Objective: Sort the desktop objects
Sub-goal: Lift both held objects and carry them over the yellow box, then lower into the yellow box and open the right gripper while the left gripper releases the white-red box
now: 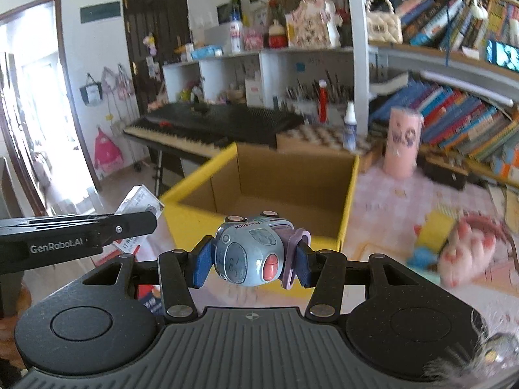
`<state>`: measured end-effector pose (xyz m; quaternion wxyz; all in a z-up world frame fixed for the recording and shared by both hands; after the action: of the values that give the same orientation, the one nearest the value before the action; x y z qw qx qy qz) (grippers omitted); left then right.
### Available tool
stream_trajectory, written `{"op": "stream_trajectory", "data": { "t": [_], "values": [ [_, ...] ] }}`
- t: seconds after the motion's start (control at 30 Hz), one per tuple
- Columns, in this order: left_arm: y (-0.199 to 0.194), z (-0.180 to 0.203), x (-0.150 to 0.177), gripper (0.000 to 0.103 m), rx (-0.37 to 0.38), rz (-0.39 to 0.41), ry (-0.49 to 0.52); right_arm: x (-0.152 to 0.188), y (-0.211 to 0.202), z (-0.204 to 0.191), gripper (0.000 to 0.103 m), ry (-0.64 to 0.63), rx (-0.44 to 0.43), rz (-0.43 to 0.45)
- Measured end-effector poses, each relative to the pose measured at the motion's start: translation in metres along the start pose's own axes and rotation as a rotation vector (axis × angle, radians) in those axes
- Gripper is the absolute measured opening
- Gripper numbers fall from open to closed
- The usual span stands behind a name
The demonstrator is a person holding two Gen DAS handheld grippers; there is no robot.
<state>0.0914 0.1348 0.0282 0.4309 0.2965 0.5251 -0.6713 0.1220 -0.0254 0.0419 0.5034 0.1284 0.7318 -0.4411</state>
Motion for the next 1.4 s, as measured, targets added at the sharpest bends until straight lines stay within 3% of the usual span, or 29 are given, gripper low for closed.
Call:
{"op": "stream_trajectory", "data": {
  "t": [0.2,0.37,0.7,1.1,1.4],
  "values": [
    [0.031,0.002,-0.026,0.014,-0.033,0.041,-0.002,-0.035,0.025,0.023,0.048,-0.030,-0.025,0.040],
    [0.060,0.006,-0.035,0.014,-0.055,0.028,-0.014,-0.050,0.045,0.046,0.048,-0.042,-0.037,0.037],
    [0.115,0.016,-0.027,0.014,-0.112,-0.071,0.037,-0.058,0.075,0.076,0.048,-0.062,-0.065,0.007],
    [0.151,0.010,-0.015,0.014,-0.164,-0.175,0.076,-0.074,0.116,0.082,0.048,-0.118,-0.124,-0.028],
    [0.171,0.009,-0.005,0.014,-0.166,-0.277,0.117,-0.080,0.162,0.076,0.048,-0.200,-0.178,-0.143]
  ]
}}
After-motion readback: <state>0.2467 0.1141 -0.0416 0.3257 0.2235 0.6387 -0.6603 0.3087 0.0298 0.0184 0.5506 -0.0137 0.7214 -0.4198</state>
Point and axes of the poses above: each gripper's, at about its wrist camera, not at the fingertips, and y roughly the way its jaws point, z to its right, x to its underside, the point moved 5 cm from there along y, roughly the way its jaws point, and after that the axes turned 2 degrees about -z, right-handed, at the moved point
